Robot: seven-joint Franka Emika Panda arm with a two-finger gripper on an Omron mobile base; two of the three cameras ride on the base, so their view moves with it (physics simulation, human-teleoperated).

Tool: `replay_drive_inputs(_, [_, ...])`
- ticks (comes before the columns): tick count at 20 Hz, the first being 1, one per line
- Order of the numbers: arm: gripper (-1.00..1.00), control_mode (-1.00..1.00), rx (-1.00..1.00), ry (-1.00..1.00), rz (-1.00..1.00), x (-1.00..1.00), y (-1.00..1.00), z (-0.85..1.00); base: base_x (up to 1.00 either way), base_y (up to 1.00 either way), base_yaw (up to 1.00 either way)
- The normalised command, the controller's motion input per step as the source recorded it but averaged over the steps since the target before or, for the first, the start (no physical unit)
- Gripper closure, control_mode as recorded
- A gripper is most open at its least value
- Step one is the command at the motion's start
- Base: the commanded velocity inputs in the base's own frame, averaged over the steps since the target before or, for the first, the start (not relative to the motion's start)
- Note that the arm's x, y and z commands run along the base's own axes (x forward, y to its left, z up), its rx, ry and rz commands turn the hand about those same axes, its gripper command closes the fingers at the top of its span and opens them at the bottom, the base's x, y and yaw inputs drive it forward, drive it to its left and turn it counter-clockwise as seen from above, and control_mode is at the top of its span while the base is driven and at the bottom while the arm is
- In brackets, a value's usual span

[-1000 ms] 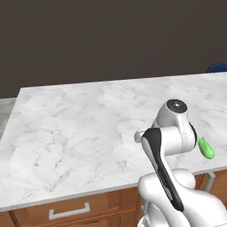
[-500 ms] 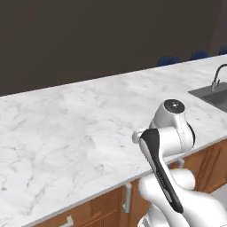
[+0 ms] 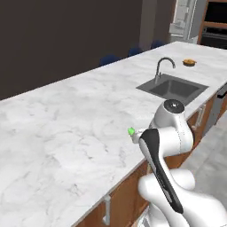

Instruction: Place the tomato and corn inside the fridge drawer. Close the drawer after placing the vegetables.

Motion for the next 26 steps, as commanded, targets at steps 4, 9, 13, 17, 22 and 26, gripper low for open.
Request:
replay_drive_inputs(4, [1.00,1.00,0.00,0.00,0.00,0.00,0.00,0.00,0.00,-0.29,-0.55])
replay_drive_inputs(9, [1.00,1.00,0.00,0.00,0.00,0.00,0.00,0.00,0.16,-0.41,-0.46])
replay_drive_inputs(13, [1.00,1.00,0.00,0.00,0.00,0.00,0.00,0.00,0.48,-0.71,-0.25])
replay_drive_inputs(17, [1.00,1.00,0.00,0.00,0.00,0.00,0.00,0.00,0.67,-0.97,-0.07])
replay_drive_inputs(22, [1.00,1.00,0.00,0.00,0.00,0.00,0.00,0.00,0.73,-1.00,0.00])
replay_drive_inputs(26, [1.00,1.00,0.00,0.00,0.00,0.00,0.00,0.00,0.78,-1.00,0.00])
